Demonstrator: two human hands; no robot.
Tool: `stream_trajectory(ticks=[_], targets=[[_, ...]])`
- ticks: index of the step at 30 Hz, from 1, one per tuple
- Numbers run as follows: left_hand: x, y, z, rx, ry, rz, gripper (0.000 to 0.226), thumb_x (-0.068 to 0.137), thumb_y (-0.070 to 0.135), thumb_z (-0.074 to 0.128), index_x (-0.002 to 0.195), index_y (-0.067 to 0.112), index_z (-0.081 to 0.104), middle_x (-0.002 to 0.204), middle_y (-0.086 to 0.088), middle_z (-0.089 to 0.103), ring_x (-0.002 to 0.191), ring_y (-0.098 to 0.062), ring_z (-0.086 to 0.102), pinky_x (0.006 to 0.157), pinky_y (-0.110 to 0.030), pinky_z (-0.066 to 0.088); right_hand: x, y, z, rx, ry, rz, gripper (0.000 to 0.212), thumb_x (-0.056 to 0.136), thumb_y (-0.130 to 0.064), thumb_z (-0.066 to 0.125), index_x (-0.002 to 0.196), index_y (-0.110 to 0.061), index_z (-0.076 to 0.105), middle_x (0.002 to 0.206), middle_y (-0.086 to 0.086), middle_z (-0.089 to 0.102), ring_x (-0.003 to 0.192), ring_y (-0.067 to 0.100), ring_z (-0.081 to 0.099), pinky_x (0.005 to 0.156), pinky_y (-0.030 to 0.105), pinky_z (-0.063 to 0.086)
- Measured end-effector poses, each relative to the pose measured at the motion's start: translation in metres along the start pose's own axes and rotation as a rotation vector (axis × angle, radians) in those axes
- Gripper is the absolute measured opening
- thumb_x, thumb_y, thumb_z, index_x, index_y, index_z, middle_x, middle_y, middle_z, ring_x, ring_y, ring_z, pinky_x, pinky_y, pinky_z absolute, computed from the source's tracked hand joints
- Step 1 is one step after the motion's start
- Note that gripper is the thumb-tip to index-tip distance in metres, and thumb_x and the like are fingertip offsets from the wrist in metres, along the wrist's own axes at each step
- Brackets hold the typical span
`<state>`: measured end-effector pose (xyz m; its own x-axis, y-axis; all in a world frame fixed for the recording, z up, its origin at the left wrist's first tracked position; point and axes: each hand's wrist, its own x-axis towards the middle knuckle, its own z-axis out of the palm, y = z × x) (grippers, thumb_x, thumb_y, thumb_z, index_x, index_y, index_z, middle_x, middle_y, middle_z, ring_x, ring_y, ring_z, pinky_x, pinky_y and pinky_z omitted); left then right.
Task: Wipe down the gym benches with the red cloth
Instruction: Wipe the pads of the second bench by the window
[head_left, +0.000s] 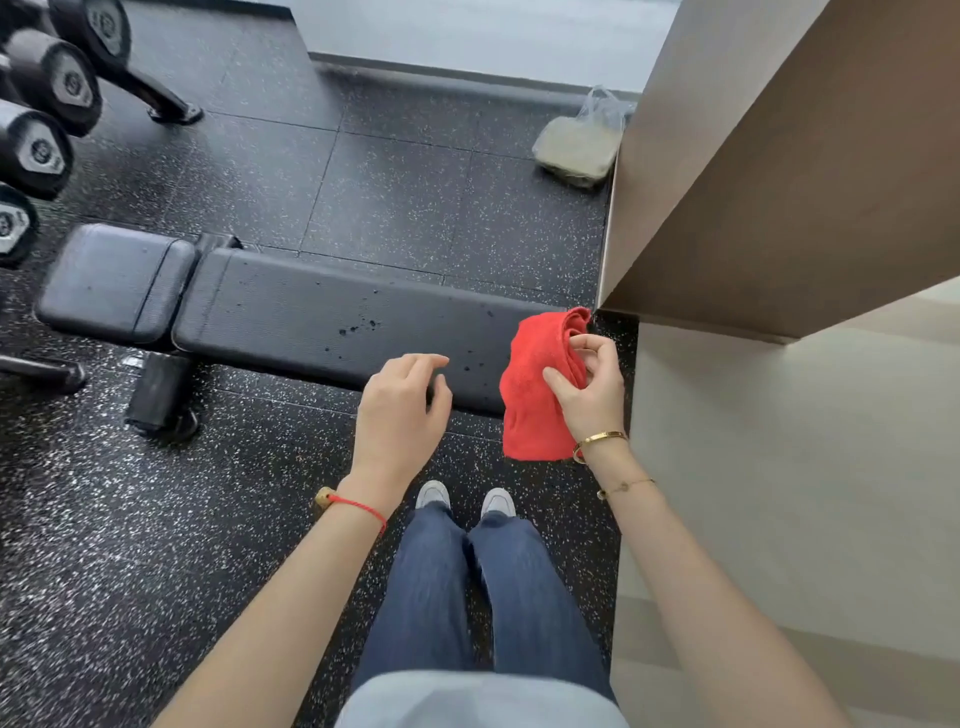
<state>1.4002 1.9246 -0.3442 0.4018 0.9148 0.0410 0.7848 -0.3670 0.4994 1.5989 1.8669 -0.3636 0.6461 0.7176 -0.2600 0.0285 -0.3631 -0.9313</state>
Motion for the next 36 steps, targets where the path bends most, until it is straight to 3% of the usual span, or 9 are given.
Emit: stream_trajectory(ticks=[5, 11, 15, 18, 22, 24, 28, 32, 36], targets=[[0.043, -0.053, 0.084, 0.034, -0.033, 0.029, 0.023, 0.093, 0.014, 0.055, 0.112, 0.01, 0.067, 0.109, -0.004, 0.069, 0.103, -0.025, 0.062, 0.089, -0.041, 0.049, 0.064, 0.068, 0.046, -0.032, 0.001, -0.022, 0.038, 0.075, -0.001, 0.072, 0.101, -0.019, 0.05, 0.105, 0.003, 0.066, 0.099, 0.017, 0.065, 0.094, 0.038, 0.05], [0.083, -0.118, 0.19, 0.054, -0.006, 0.08, 0.024, 0.093, 0.015, 0.055, 0.114, 0.01, 0.067, 0.112, -0.004, 0.069, 0.107, -0.025, 0.062, 0.09, -0.038, 0.046, 0.133, 0.159, 0.093, -0.06, -0.015, -0.142, 0.037, 0.074, -0.002, 0.072, 0.102, -0.017, 0.052, 0.098, -0.015, 0.059, 0.091, -0.008, 0.059, 0.093, 0.03, 0.05], [0.103, -0.155, 0.25, 0.077, 0.03, 0.153, 0.023, 0.093, 0.015, 0.056, 0.112, 0.011, 0.067, 0.111, -0.003, 0.069, 0.106, -0.025, 0.062, 0.088, -0.037, 0.047, 0.17, 0.215, 0.102, -0.133, -0.007, -0.196, 0.037, 0.075, -0.004, 0.073, 0.104, -0.012, 0.052, 0.101, -0.009, 0.06, 0.097, 0.009, 0.062, 0.094, 0.035, 0.049], [0.113, -0.179, 0.284, 0.095, 0.066, 0.219, 0.023, 0.092, 0.016, 0.056, 0.112, 0.012, 0.066, 0.111, -0.001, 0.068, 0.108, -0.024, 0.061, 0.088, -0.036, 0.046, 0.187, 0.245, 0.092, -0.344, 0.028, -0.293, 0.04, 0.077, -0.008, 0.069, 0.112, -0.011, 0.049, 0.108, -0.004, 0.059, 0.103, 0.017, 0.061, 0.092, 0.027, 0.045], [0.125, -0.2, 0.312, 0.103, 0.145, 0.311, 0.026, 0.091, 0.018, 0.056, 0.115, 0.012, 0.065, 0.117, -0.001, 0.066, 0.112, -0.023, 0.059, 0.092, -0.039, 0.047, 0.2, 0.261, 0.082, -0.907, 0.128, -0.641, 0.062, 0.083, -0.033, 0.062, 0.137, -0.01, 0.041, 0.136, 0.013, 0.042, 0.123, 0.032, 0.042, 0.104, 0.041, 0.035], [0.128, -0.207, 0.321, 0.103, 0.181, 0.324, 0.028, 0.091, 0.019, 0.057, 0.118, 0.013, 0.064, 0.12, 0.0, 0.064, 0.116, -0.023, 0.057, 0.096, -0.039, 0.046, 0.203, 0.258, 0.089, -1.017, 0.025, -0.774, 0.061, 0.087, -0.045, 0.051, 0.141, -0.02, 0.041, 0.15, 0.009, 0.033, 0.137, 0.033, 0.029, 0.113, 0.048, 0.025], [0.133, -0.216, 0.331, 0.06, 0.216, 0.316, 0.031, 0.092, 0.02, 0.058, 0.121, 0.013, 0.063, 0.126, -0.002, 0.061, 0.122, -0.024, 0.053, 0.103, -0.042, 0.041, 0.208, 0.266, 0.122, -1.176, -0.331, -0.662, 0.059, 0.094, -0.055, 0.035, 0.149, -0.041, 0.019, 0.162, -0.006, 0.001, 0.148, 0.028, -0.005, 0.118, 0.054, 0.0], [0.134, -0.219, 0.334, 0.052, 0.212, 0.294, 0.033, 0.093, 0.022, 0.057, 0.124, 0.011, 0.063, 0.128, -0.004, 0.06, 0.126, -0.025, 0.049, 0.108, -0.042, 0.038, 0.207, 0.281, 0.134, -1.188, -0.292, -0.671, 0.064, 0.097, -0.049, 0.03, 0.151, -0.04, -0.002, 0.161, -0.008, -0.009, 0.148, 0.022, -0.01, 0.119, 0.049, -0.004], [0.134, -0.221, 0.336, 0.067, 0.198, 0.299, 0.035, 0.094, 0.023, 0.057, 0.127, 0.012, 0.062, 0.131, -0.004, 0.059, 0.128, -0.025, 0.047, 0.11, -0.042, 0.036, 0.195, 0.293, 0.123, -1.109, -0.306, -0.757, 0.068, 0.095, -0.049, 0.035, 0.151, -0.037, -0.001, 0.161, -0.009, -0.004, 0.149, 0.015, -0.003, 0.121, 0.041, -0.003]])
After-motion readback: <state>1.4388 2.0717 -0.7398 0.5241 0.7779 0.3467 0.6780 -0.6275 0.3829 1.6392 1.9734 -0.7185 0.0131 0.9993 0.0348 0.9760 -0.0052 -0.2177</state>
